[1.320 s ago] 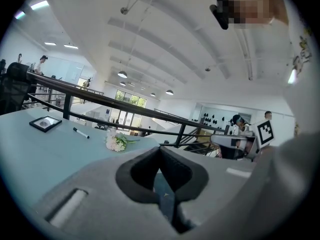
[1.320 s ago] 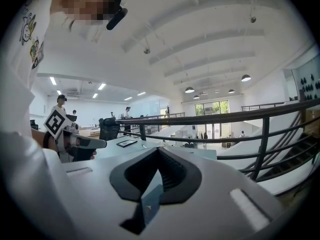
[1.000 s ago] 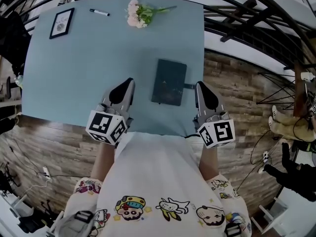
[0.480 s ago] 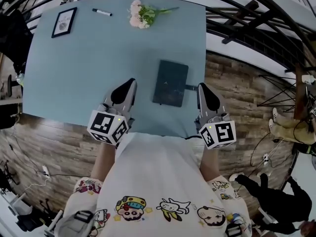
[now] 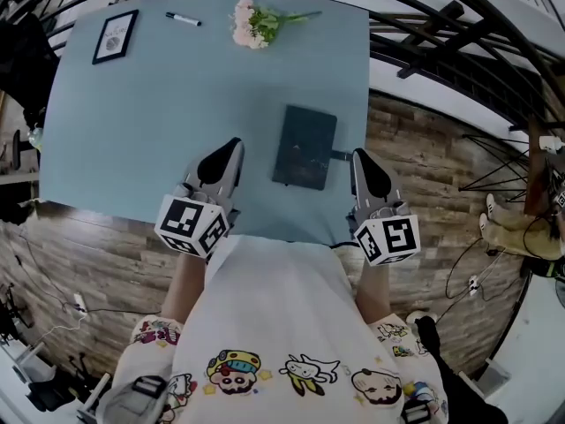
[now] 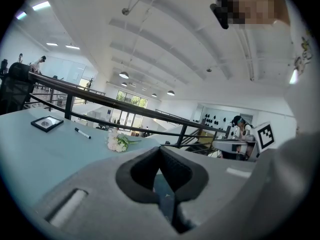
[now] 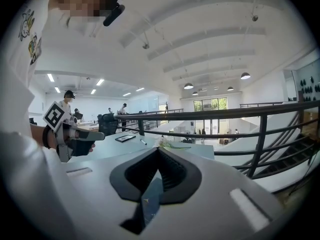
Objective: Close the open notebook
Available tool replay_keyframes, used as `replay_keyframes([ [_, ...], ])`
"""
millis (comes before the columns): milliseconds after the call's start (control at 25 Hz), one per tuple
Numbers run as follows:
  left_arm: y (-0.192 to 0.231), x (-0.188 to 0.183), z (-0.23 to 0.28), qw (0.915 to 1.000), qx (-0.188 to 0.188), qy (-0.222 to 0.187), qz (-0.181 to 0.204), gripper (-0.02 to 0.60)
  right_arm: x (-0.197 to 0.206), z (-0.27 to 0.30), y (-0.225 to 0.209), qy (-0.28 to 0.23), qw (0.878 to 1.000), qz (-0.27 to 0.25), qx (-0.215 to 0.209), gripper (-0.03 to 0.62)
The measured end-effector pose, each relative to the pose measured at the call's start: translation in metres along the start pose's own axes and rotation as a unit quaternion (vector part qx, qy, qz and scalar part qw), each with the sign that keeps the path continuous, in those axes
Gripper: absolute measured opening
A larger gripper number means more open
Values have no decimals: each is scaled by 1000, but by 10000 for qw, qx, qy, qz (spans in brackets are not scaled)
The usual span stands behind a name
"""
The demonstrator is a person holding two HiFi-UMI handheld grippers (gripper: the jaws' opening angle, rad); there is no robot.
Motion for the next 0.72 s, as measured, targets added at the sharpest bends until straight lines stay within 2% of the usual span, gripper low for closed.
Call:
replay_keyframes([
  [720,-2,0,0,10000,11,8,15,-2,6,2,1,86,10000,38,10,8],
])
Point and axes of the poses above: the fingertips, and each gripper's own axes: z forward along the fingers, y to its left, x out of its underside, the point moved 3 cm from there along -z, backward along the fingers, and after that the axes turned 2 degrees about -x, right-handed, at the moved point
